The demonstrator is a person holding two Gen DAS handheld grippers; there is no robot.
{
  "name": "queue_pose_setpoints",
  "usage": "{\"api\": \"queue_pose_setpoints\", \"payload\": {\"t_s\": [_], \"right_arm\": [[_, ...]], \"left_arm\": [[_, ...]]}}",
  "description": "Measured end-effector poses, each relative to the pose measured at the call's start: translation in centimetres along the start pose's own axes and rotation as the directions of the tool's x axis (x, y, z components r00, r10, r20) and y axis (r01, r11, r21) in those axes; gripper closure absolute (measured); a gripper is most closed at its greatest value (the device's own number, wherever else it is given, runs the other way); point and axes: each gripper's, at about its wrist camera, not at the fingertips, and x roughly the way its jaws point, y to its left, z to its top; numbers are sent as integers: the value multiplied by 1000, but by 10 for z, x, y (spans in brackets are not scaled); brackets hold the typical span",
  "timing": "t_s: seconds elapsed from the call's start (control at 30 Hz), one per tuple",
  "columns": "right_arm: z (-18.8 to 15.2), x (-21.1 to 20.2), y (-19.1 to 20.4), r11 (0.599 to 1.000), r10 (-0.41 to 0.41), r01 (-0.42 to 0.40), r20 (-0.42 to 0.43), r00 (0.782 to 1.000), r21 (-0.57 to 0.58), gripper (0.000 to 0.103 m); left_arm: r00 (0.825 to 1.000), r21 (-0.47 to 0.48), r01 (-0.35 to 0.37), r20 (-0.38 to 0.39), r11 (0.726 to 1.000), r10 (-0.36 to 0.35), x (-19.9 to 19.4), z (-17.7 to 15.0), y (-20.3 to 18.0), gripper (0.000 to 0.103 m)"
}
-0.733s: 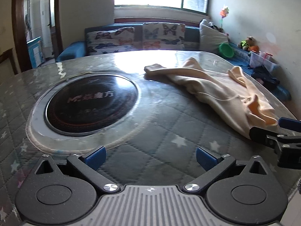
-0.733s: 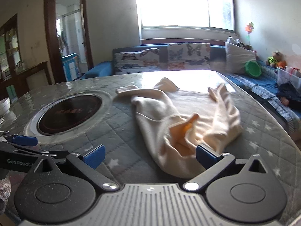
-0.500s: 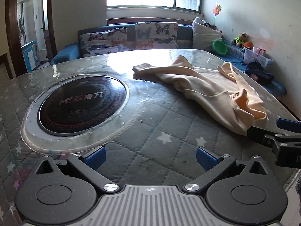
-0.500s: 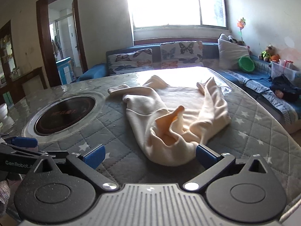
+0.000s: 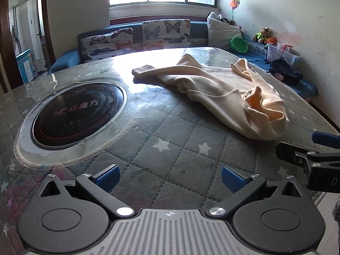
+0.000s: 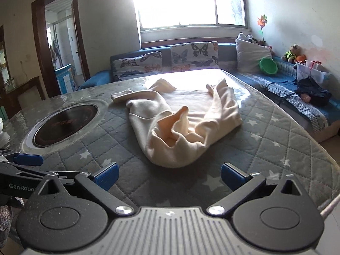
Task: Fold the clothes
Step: 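Move both grippers toward the cream shirt's hem edge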
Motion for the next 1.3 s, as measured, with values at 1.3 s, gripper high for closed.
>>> {"api": "queue_pose_setpoints", "payload": {"t_s": [1.3], "right_arm": [[8,24,-2,1000,-18,16,-51,999,-21,0]], "left_arm": [[999,31,-7,-46,1000,8,34,28,-8,0]]}}
